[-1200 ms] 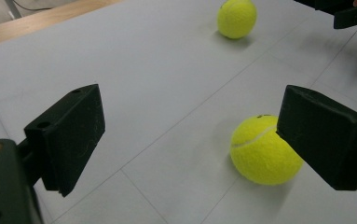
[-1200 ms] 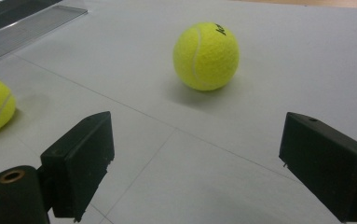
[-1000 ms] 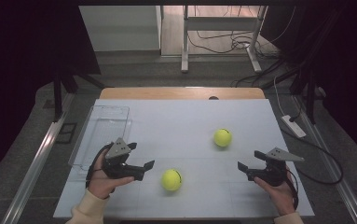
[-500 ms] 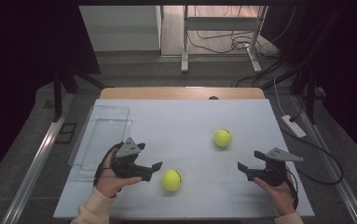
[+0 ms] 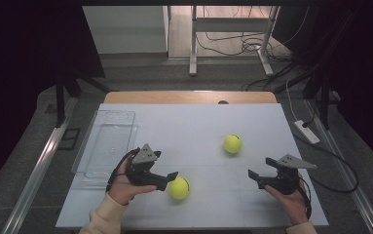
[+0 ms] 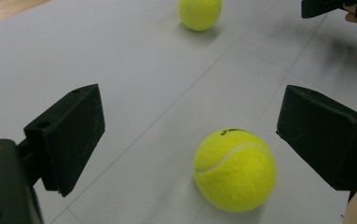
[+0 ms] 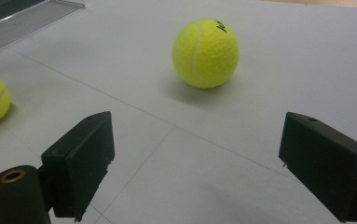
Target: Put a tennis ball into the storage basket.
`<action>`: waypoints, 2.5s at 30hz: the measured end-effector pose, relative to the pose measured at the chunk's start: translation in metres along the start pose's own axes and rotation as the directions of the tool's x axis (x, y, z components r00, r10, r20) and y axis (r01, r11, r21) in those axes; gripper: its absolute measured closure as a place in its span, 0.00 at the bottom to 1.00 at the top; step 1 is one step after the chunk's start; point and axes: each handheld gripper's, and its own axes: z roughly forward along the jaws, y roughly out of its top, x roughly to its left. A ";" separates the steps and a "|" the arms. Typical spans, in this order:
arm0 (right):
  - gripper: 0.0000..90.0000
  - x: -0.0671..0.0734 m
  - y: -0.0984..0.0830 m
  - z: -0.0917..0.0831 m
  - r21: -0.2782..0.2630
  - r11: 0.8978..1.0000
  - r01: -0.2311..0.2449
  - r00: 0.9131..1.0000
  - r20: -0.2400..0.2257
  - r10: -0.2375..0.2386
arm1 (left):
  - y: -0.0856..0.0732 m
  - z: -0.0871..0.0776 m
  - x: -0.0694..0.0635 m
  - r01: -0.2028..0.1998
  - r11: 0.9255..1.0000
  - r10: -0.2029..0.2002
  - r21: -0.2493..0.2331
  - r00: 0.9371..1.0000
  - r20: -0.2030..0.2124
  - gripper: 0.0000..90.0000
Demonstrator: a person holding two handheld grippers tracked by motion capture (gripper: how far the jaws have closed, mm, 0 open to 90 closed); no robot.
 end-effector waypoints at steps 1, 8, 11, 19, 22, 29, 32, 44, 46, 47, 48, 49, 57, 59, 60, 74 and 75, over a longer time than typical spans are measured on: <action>0.11 0.000 0.000 0.000 0.001 1.000 0.000 1.000 0.000 0.000 | 0.000 0.000 0.000 0.000 1.000 0.000 0.000 1.000 0.000 0.09; 0.11 0.000 0.000 0.001 0.003 1.000 0.002 1.000 -0.001 -0.002 | 0.004 0.008 -0.003 -0.013 1.000 0.012 0.024 1.000 0.026 0.09; 0.11 0.000 0.000 0.000 0.003 1.000 0.003 1.000 0.002 -0.003 | 0.004 0.011 -0.005 -0.022 0.999 0.021 0.037 0.999 0.036 0.09; 0.11 0.000 -0.001 0.001 0.003 1.000 0.005 1.000 -0.001 -0.005 | 0.001 0.024 -0.013 -0.036 0.996 0.031 0.083 0.998 0.060 0.07; 0.11 0.000 -0.001 0.001 0.004 1.000 0.004 1.000 -0.002 -0.004 | -0.001 0.028 -0.015 -0.034 0.995 0.027 0.099 0.997 0.068 0.07; 0.11 0.000 -0.001 0.002 0.008 1.000 0.005 1.000 -0.001 -0.005 | -0.006 0.037 -0.019 -0.047 0.987 0.035 0.152 0.996 0.081 0.06; 0.12 0.001 -0.001 0.002 0.010 1.000 0.006 1.000 -0.002 -0.006 | -0.007 0.040 -0.021 -0.048 0.986 0.035 0.159 0.996 0.085 0.06; 0.12 0.001 -0.002 0.003 0.019 1.000 0.013 1.000 -0.001 -0.013 | -0.017 0.056 -0.024 -0.039 0.974 0.023 0.224 0.997 0.073 0.06; 0.12 0.001 -0.002 0.003 0.019 1.000 0.016 1.000 -0.001 -0.016 | -0.019 0.059 -0.025 -0.036 0.972 0.019 0.233 0.997 0.075 0.06; 0.12 0.001 -0.002 0.003 0.019 1.000 0.016 1.000 0.000 -0.016 | -0.019 0.060 -0.025 -0.036 0.971 0.018 0.238 0.997 0.076 0.06; 0.12 0.001 -0.002 0.003 0.019 1.000 0.014 1.000 0.000 -0.014 | -0.020 0.061 -0.025 -0.039 0.969 0.020 0.245 0.997 0.079 0.06; 0.12 0.001 -0.002 0.003 0.019 1.000 0.014 1.000 0.000 -0.014 | -0.020 0.062 -0.025 -0.037 0.968 0.018 0.248 0.997 0.079 0.06; 0.12 0.001 -0.002 0.003 0.021 1.000 0.015 1.000 0.004 -0.016 | -0.025 0.068 -0.025 -0.039 0.963 0.018 0.267 0.996 0.082 0.14; 0.12 0.001 -0.002 0.003 0.021 1.000 0.016 1.000 0.004 -0.016 | -0.025 0.068 -0.025 -0.041 0.963 0.019 0.267 0.996 0.085 0.21; 0.12 0.001 -0.002 0.003 0.022 1.000 0.016 1.000 0.005 -0.017 | -0.025 0.068 -0.026 -0.040 0.963 0.016 0.268 0.996 0.090 0.21; 0.12 0.000 -0.002 0.003 0.020 1.000 0.013 1.000 0.009 -0.014 | -0.024 0.063 -0.021 -0.019 0.968 -0.002 0.249 0.997 0.081 0.30; 0.12 0.000 -0.002 0.003 0.021 1.000 0.015 1.000 0.010 -0.015 | -0.024 0.062 -0.020 -0.015 0.970 -0.004 0.243 0.997 0.078 0.30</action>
